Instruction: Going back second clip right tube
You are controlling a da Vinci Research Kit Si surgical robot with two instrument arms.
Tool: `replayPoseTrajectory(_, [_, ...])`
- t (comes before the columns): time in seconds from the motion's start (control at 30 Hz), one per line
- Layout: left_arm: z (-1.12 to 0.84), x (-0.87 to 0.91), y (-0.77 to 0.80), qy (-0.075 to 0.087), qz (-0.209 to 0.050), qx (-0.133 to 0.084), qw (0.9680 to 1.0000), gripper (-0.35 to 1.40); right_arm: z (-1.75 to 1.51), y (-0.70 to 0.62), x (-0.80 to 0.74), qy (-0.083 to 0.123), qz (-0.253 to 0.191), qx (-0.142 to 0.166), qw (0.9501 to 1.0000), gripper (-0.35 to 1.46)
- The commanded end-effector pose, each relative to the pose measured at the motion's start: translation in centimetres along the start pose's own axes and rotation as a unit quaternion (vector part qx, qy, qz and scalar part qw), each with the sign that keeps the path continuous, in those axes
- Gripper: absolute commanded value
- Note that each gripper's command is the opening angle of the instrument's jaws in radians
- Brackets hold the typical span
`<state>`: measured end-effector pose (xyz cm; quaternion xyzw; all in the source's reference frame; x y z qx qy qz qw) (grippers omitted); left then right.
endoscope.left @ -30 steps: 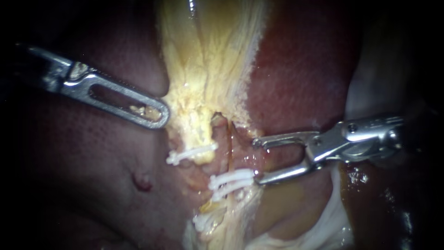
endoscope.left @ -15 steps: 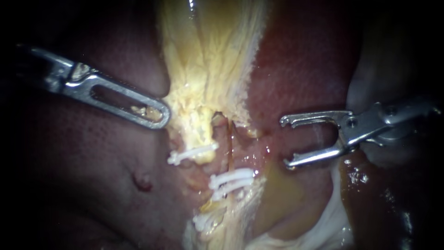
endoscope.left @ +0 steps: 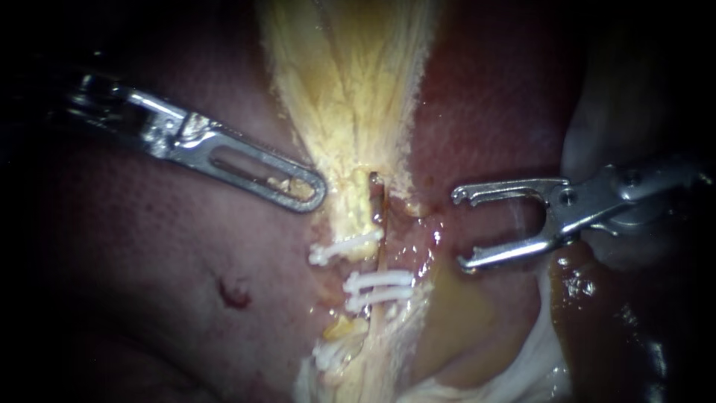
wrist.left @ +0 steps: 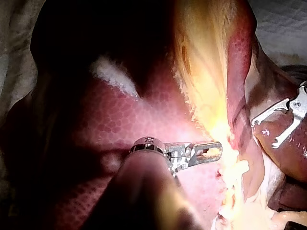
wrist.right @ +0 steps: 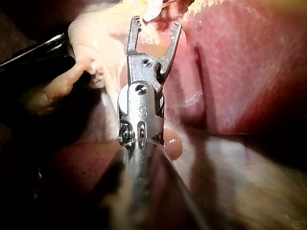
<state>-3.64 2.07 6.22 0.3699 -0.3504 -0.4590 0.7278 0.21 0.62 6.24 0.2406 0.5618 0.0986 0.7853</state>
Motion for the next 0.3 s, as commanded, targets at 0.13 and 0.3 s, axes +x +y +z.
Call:
replayPoseTrajectory(0.13, [0.03,0.01,0.00,0.001,0.000,0.000,1.0000,-0.35,0.01,0.01,0.02,0.001,0.000,0.000,1.0000,0.50])
replayPoseTrajectory(0.3, [0.03,0.01,0.00,0.001,0.000,0.000,1.0000,-0.35,0.01,0.01,0.03,0.003,0.000,0.000,1.0000,0.50])
